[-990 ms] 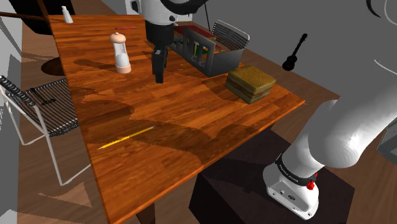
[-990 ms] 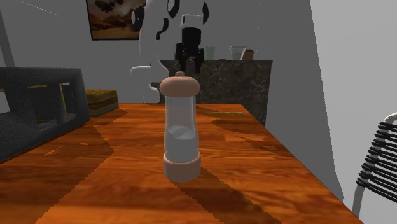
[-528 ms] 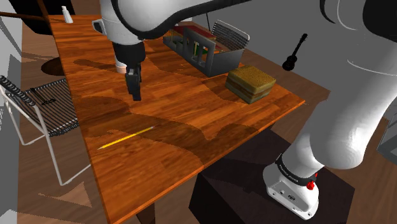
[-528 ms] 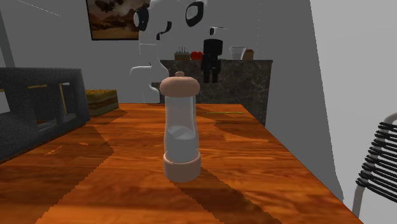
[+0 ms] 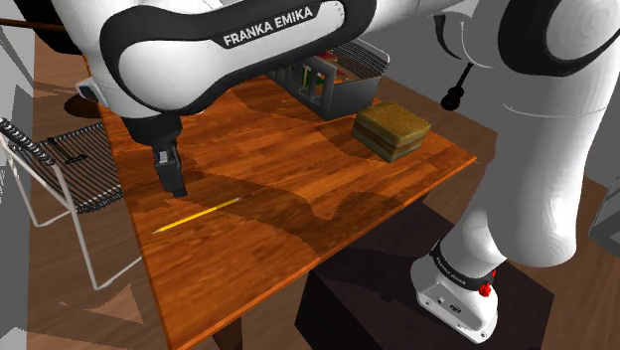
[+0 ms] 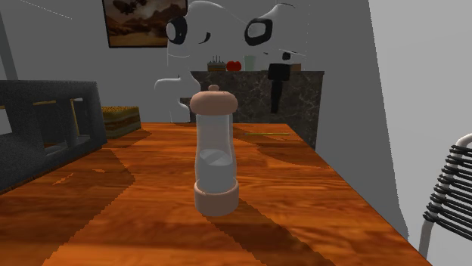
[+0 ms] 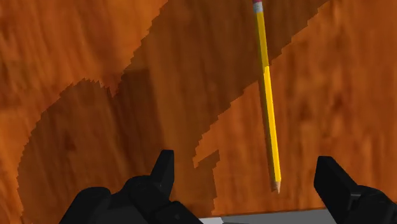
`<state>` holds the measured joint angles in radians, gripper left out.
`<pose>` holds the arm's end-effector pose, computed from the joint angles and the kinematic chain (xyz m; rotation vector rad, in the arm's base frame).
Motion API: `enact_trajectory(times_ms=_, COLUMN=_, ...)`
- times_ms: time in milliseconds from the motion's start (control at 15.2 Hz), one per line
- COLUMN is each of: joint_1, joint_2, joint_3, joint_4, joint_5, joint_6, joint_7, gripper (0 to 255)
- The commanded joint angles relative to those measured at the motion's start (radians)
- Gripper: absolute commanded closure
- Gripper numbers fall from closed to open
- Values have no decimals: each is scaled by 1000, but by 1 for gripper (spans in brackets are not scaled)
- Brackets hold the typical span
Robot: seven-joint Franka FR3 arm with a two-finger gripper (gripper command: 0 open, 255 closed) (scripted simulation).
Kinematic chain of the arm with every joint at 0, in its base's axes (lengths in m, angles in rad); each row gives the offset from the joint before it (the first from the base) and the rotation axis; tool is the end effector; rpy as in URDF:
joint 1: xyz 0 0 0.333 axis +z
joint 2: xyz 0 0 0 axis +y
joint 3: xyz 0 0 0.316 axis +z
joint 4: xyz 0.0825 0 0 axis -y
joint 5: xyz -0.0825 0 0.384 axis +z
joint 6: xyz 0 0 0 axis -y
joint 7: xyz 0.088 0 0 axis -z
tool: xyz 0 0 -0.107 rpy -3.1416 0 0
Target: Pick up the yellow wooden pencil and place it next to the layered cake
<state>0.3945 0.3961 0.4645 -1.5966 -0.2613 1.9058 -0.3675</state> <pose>0.4707 0.4618 0.4194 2.4472 1.8422 -0.0349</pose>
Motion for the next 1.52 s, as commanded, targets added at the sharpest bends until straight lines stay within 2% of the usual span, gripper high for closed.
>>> enact_trajectory(times_ms=0, joint_1=39, joint_2=62, joint_3=8, joint_4=53, joint_5=-32, joint_6=-10, joint_7=-9, gripper=0)
enact_trajectory(times_ms=330, joint_1=125, joint_2=188, joint_3=20, joint_4=164, joint_5=-93, joint_6=-31, joint_7=-43, gripper=0)
enact_trajectory(times_ms=858, joint_1=119, joint_2=214, joint_3=8, joint_4=102, joint_5=-111, joint_6=54, joint_7=-30, gripper=0)
enact_trajectory(times_ms=1320, joint_1=119, joint_2=214, joint_3=8, joint_4=102, joint_5=-111, joint_6=54, joint_7=-30, gripper=0)
enact_trajectory(times_ms=1386, joint_1=119, joint_2=214, joint_3=8, joint_4=102, joint_5=-111, joint_6=54, joint_7=-30, gripper=255)
enact_trajectory(times_ms=1452, joint_1=119, joint_2=214, joint_3=8, joint_4=102, joint_5=-111, joint_6=54, joint_7=-30, gripper=255)
